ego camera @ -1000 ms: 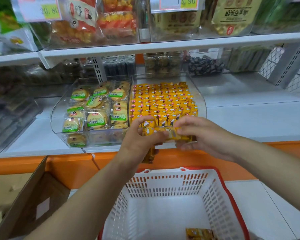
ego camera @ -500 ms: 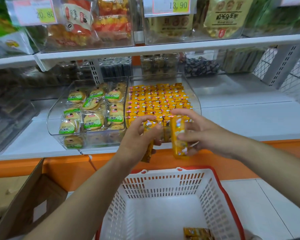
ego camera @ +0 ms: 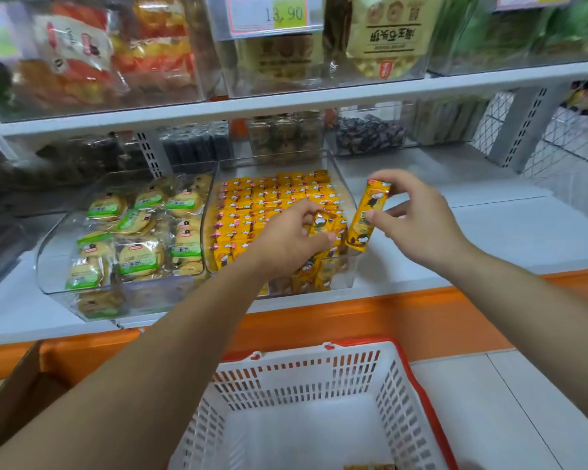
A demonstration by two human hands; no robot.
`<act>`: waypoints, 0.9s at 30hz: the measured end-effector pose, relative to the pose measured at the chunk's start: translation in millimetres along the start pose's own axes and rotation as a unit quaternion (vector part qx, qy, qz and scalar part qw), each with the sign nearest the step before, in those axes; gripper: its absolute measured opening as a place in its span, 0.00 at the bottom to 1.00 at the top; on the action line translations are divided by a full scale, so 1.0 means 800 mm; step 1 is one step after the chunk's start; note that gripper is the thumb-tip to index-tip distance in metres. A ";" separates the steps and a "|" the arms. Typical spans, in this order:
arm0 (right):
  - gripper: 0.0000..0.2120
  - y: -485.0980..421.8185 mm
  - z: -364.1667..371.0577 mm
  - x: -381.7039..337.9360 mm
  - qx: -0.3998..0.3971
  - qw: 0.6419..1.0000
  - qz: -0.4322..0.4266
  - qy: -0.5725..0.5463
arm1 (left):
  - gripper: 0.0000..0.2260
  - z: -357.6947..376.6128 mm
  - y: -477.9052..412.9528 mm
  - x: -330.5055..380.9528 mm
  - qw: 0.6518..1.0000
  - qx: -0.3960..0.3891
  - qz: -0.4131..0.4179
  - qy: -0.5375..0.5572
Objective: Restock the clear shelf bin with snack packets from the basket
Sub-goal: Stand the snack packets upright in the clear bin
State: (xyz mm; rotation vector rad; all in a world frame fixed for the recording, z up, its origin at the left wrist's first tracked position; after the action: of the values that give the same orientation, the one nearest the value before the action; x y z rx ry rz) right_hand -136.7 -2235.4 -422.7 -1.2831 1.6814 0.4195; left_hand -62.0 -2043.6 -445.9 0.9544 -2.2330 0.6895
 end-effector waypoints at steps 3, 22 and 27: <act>0.21 -0.006 0.003 -0.003 0.010 0.999 -0.019 0.030 | 0.17 0.018 -0.013 -0.006 0.996 -0.085 0.005 -0.022; 0.16 -0.016 0.082 0.018 -0.011 0.960 -0.072 0.272 | 0.24 0.001 0.037 -0.054 0.999 -0.021 -0.009 -0.043; 0.12 -0.015 0.091 0.019 -0.031 0.945 -0.098 0.312 | 0.21 -0.003 0.040 -0.049 0.997 0.018 -0.003 0.076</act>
State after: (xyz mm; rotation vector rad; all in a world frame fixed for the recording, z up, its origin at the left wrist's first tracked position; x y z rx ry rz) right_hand -91.6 -2195.3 -468.4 -1.7323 2.0328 -0.0723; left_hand -64.2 -2005.4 -478.7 0.8946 -2.0903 0.7755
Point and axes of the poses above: each hand's wrist, its own y-axis away from the middle knuckle, its own z-axis out of the palm, x = y × z, the point moved 4 cm from there along -y, towards the middle knuckle, and after that the axes turned 11 degrees about z, right-handed, at the moved point
